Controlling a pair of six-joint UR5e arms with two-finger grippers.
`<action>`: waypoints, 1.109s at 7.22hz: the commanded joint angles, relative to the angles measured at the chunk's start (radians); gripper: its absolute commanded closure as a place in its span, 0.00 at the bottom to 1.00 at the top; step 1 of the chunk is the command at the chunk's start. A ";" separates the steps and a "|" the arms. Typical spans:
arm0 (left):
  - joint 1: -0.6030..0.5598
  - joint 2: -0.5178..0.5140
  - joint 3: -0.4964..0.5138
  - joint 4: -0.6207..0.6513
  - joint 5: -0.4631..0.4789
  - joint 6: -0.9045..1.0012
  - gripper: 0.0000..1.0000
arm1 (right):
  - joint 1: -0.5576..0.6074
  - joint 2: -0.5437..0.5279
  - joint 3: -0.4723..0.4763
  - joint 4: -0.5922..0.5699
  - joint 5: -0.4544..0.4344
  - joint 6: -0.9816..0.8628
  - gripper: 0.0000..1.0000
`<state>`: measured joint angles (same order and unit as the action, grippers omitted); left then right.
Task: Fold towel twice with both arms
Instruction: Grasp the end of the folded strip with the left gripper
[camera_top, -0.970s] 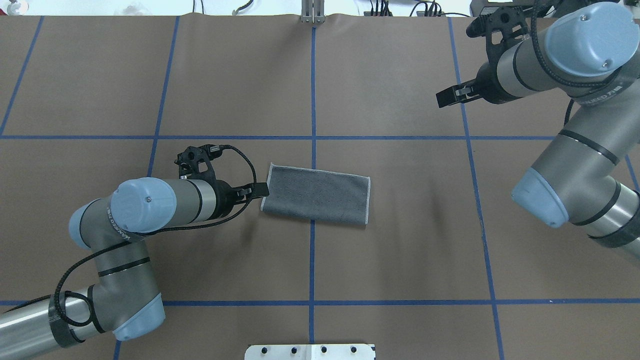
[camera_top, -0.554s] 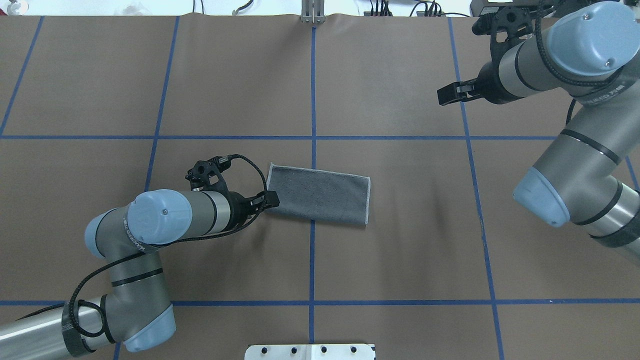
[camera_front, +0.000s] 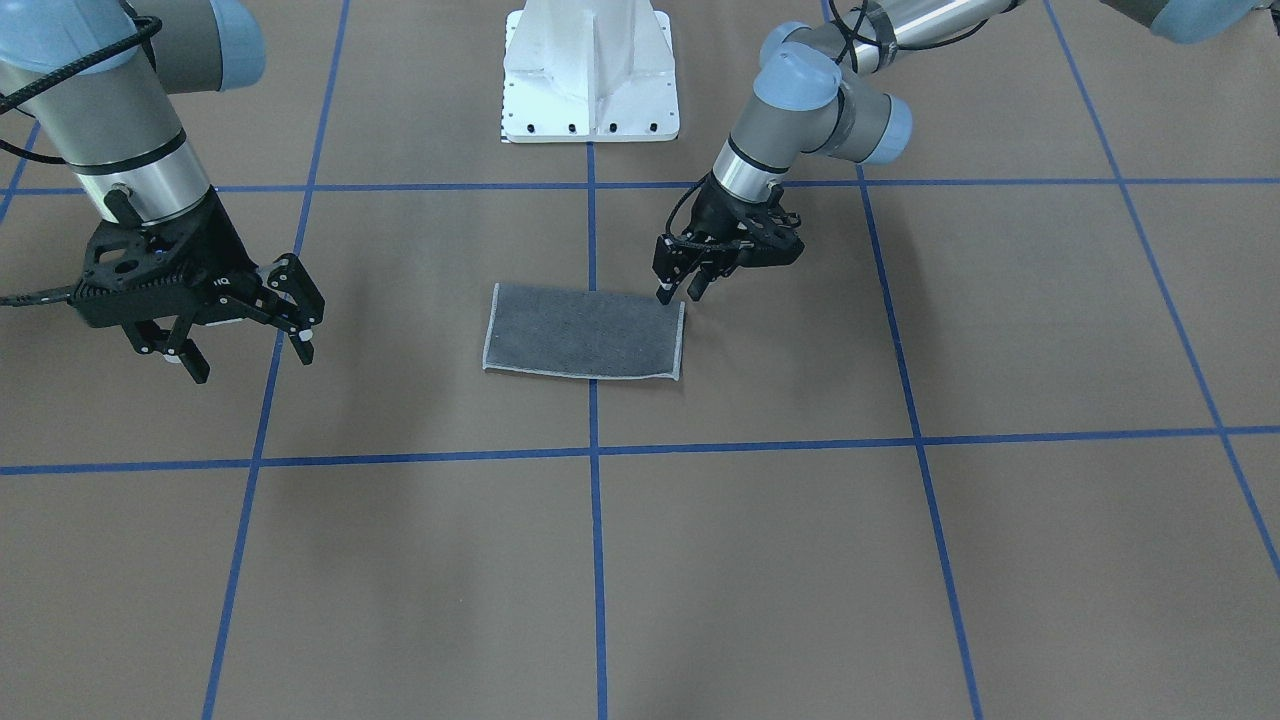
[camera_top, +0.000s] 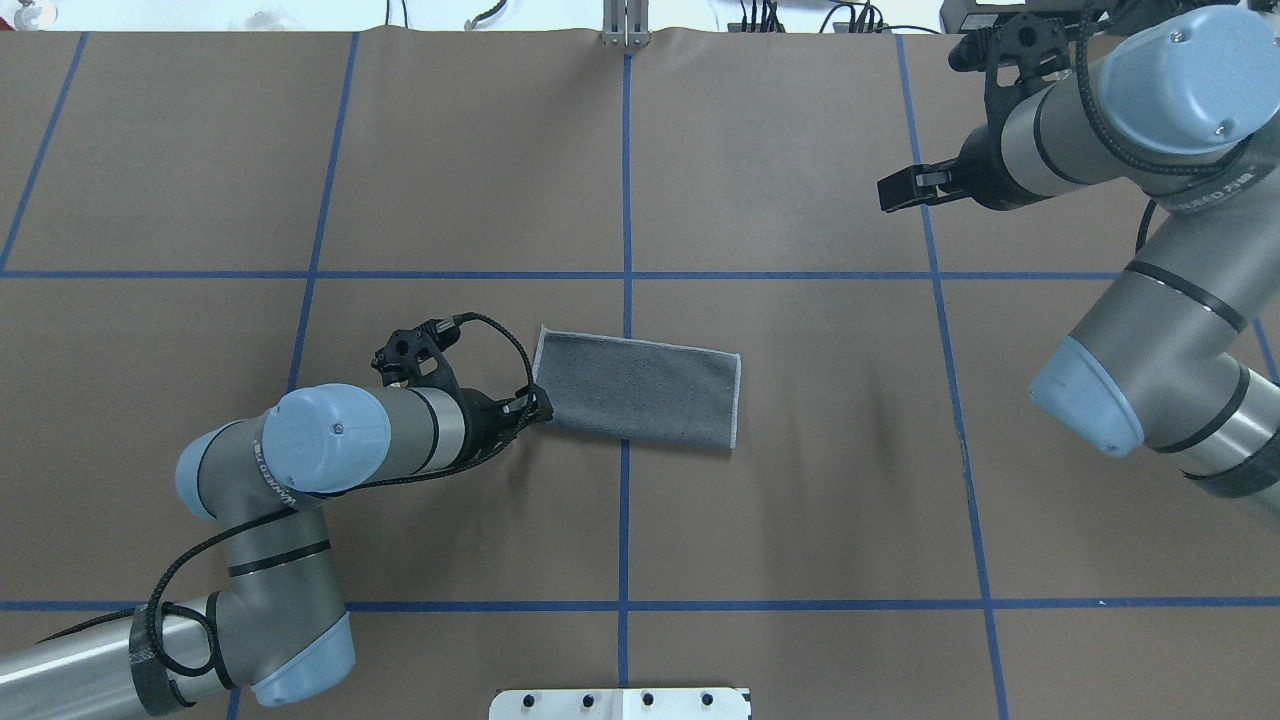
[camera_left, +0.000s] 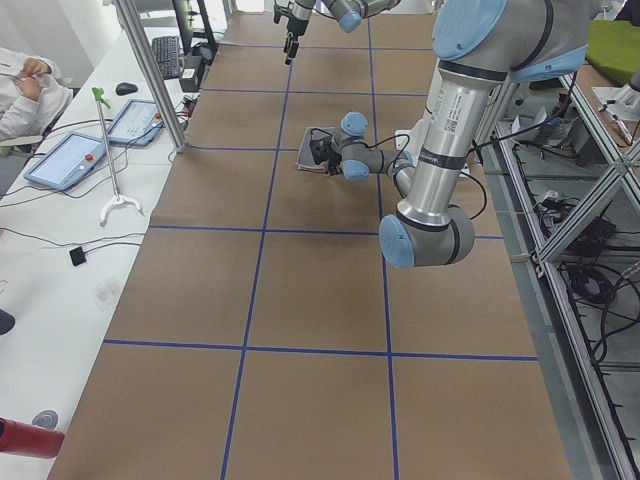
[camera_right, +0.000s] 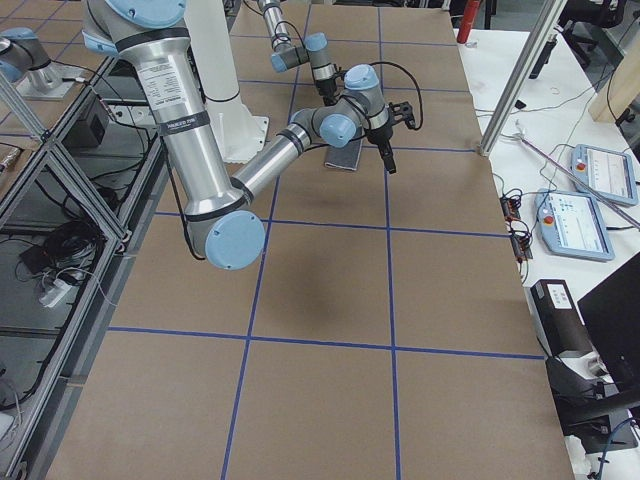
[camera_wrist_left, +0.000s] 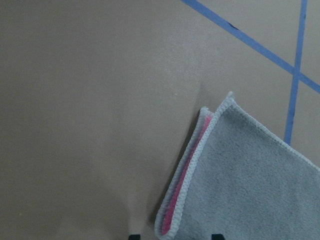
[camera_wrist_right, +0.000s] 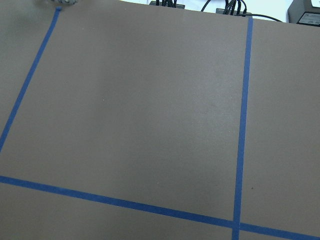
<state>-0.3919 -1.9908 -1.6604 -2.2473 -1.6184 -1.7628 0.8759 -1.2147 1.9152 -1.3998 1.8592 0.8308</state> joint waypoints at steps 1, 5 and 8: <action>-0.001 0.000 0.007 0.000 0.000 -0.011 0.44 | -0.002 0.000 0.001 0.001 0.000 0.008 0.01; -0.002 -0.006 0.011 0.000 0.023 -0.014 0.49 | 0.000 0.000 0.001 0.001 0.000 0.008 0.01; -0.004 -0.006 0.013 0.000 0.029 -0.052 0.50 | -0.002 0.001 0.001 0.001 0.000 0.008 0.01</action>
<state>-0.3967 -1.9969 -1.6486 -2.2473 -1.5903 -1.7865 0.8746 -1.2143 1.9159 -1.3990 1.8592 0.8391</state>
